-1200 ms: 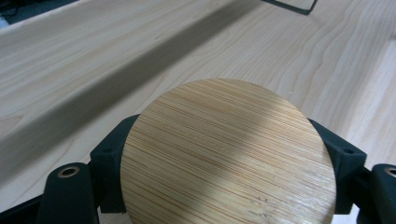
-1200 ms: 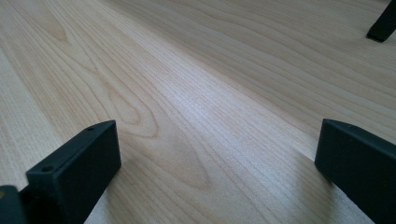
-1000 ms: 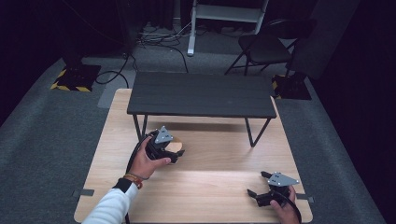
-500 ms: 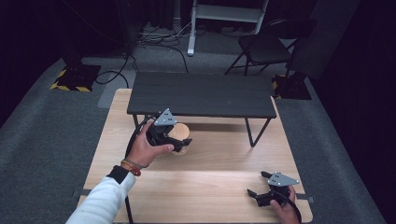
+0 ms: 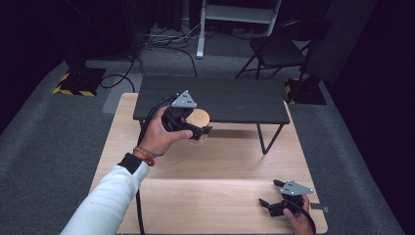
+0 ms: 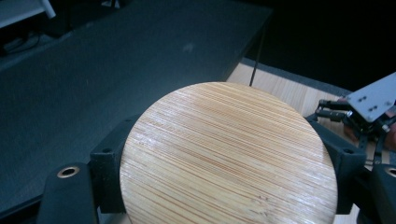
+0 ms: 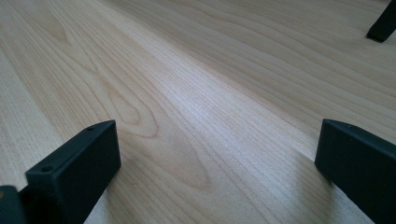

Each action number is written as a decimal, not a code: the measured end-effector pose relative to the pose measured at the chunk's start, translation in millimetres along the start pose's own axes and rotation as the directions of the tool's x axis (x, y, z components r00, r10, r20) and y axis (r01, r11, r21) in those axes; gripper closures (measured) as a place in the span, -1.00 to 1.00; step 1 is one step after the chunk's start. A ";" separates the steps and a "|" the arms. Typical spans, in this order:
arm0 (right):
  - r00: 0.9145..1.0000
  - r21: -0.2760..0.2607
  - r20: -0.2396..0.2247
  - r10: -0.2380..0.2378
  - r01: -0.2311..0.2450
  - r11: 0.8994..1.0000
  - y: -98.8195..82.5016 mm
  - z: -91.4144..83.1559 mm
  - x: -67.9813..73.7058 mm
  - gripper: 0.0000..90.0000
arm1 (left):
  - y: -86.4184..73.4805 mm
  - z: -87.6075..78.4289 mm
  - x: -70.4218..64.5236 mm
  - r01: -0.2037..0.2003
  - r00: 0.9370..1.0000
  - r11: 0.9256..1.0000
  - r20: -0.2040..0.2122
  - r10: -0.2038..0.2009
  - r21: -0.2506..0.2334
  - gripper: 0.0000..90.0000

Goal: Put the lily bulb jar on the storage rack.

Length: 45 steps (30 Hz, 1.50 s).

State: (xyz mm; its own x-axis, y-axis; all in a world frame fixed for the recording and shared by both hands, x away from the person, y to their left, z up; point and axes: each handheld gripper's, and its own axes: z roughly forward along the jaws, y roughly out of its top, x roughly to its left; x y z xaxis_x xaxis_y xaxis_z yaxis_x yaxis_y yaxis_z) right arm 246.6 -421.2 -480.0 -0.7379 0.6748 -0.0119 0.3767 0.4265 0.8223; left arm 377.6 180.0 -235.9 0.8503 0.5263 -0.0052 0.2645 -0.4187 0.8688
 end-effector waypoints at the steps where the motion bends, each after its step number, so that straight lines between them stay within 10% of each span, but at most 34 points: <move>1: 1.000 0.000 0.001 0.001 -0.001 1.000 0.0 0.0 0.2 -1.00 | 4.4 1.1 1.2 -0.004 1.000 1.000 0.001 0.004 0.000 -0.47; 26: 1.000 0.001 0.001 0.001 -0.001 1.000 0.1 -0.1 0.3 -1.00 | 64.3 60.0 35.5 -0.046 0.999 0.999 -0.024 0.046 0.008 -0.47; 40: 1.000 0.001 -0.001 0.001 -0.001 1.000 0.1 -0.1 0.1 -1.00 | 55.9 79.7 48.2 -0.021 1.000 1.000 -0.003 0.021 -0.005 -0.48; 45: 1.000 0.001 -0.001 0.000 0.000 1.000 0.1 -0.1 0.1 -1.00 | 46.3 74.0 46.8 0.015 0.999 1.000 -0.033 -0.015 -0.015 -0.90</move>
State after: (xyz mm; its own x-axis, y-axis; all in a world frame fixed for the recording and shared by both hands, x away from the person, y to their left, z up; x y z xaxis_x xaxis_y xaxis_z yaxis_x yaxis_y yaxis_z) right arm 246.5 -421.1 -479.8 -0.7382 0.6745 -0.0114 0.3774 0.4270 0.8218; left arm 463.4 130.5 -232.6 0.8309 0.5564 -0.0022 0.2699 -0.3996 0.8761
